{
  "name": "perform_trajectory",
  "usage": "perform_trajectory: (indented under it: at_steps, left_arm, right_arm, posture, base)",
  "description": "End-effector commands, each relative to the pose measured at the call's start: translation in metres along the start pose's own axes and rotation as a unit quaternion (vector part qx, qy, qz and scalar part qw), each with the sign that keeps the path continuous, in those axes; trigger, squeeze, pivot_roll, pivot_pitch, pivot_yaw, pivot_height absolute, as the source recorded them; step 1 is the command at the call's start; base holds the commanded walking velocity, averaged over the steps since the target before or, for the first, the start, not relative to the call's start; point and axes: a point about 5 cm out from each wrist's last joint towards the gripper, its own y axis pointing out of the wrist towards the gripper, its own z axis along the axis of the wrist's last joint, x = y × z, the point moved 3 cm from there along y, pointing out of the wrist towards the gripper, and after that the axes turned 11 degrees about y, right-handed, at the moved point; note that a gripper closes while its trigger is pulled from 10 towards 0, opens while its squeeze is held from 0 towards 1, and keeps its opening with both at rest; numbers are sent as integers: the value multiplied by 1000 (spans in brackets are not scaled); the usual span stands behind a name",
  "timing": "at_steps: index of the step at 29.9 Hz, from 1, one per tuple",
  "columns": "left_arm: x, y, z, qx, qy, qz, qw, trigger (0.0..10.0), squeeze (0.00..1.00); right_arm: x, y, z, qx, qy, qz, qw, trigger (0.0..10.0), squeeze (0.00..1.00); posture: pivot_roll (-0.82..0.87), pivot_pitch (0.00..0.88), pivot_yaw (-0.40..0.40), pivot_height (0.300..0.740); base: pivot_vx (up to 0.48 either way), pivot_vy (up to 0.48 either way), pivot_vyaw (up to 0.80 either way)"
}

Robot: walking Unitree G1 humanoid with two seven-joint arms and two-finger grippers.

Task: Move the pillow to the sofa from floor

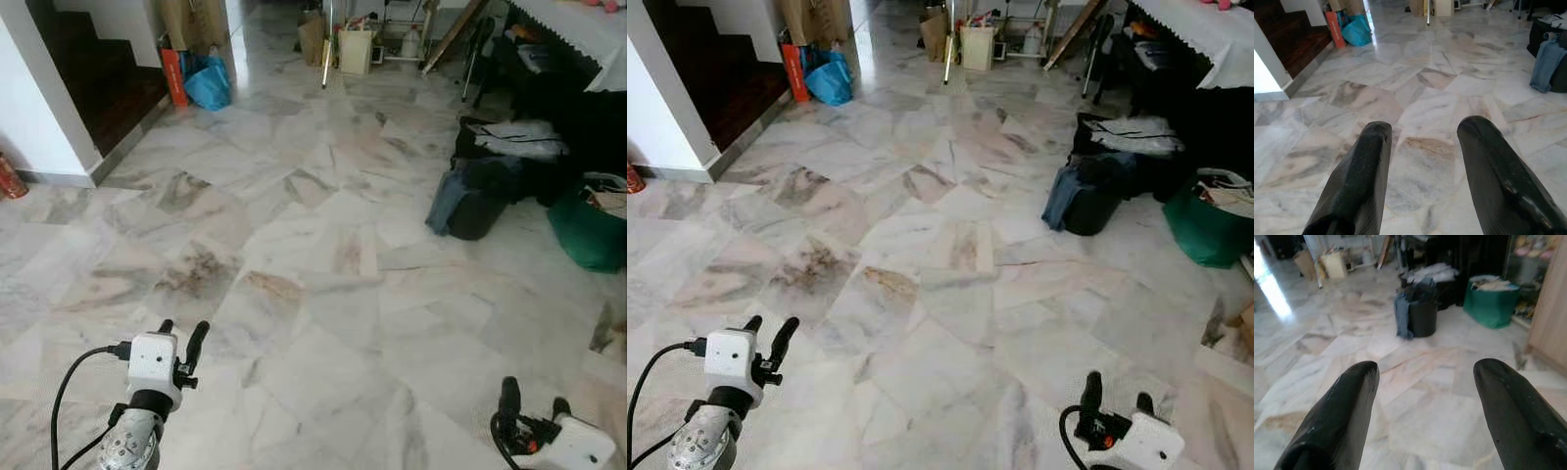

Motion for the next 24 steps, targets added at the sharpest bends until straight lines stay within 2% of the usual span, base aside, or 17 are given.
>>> perform_trajectory:
  at_steps: [1,4,10,12,14,19,20,22,24]
  left_arm:
    - [-1,-2,-5,-10,-12,3,1000,10000,0]
    - [1,1,-10,-27,-45,8,999,10000,0]
    - [10,4,-12,-32,-51,-1,998,10000,0]
    - [11,4,-11,-31,-53,0,998,10000,0]
    - [12,4,-12,-30,-57,0,998,10000,0]
    - [9,6,-12,-30,-56,5,998,10000,0]
    - [6,8,-8,-24,-57,10,998,10000,0]
    - [5,9,-7,-23,-57,11,998,10000,0]
    - [1,7,-5,-18,-53,12,998,10000,0]
  right_arm:
    - [3,5,-4,-18,-3,7,1000,10000,0]
    - [1,16,-5,-39,-29,43,998,10000,0]
    - [-11,32,-14,-68,-86,104,988,10000,0]
    - [-15,36,-13,-68,-88,118,987,10000,0]
    - [-27,45,-13,-72,-91,152,981,10000,0]
    - [-39,51,-12,-66,-87,174,979,10000,0]
    - [-49,51,-7,-50,-78,191,977,10000,0]
    - [-51,51,-5,-44,-76,195,977,10000,0]
    - [-57,43,-1,-24,-63,205,976,10000,0]
  posture:
    - [48,0,2,740]
    - [49,0,-5,740]
    - [54,0,-20,740]
    - [55,0,-24,740]
    - [58,0,-25,740]
    - [70,0,-25,740]
    - [73,0,-24,740]
    - [73,0,-23,740]
    - [65,0,-13,740]
  base:
    - [0,0,0]
    - [0,0,0]
    - [0,0,0]
    - [0,0,0]
    - [0,0,0]
    - [0,0,0]
    - [0,0,0]
    - [0,0,0]
    - [0,0,0]
